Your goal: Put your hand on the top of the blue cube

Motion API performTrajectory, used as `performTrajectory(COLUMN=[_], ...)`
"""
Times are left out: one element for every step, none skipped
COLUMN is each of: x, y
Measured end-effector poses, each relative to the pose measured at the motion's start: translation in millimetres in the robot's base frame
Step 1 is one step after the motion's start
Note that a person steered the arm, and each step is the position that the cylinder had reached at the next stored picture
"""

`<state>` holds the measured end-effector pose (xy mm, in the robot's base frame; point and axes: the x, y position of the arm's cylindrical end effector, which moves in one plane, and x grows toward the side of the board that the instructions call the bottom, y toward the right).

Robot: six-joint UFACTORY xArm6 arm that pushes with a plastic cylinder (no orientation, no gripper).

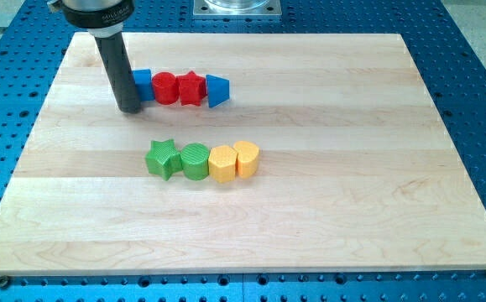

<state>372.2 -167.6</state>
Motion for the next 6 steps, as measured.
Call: performTrajectory(x=[0, -2, -32, -72, -82, -86], y=[-17, -57, -58, -40, -13, 5])
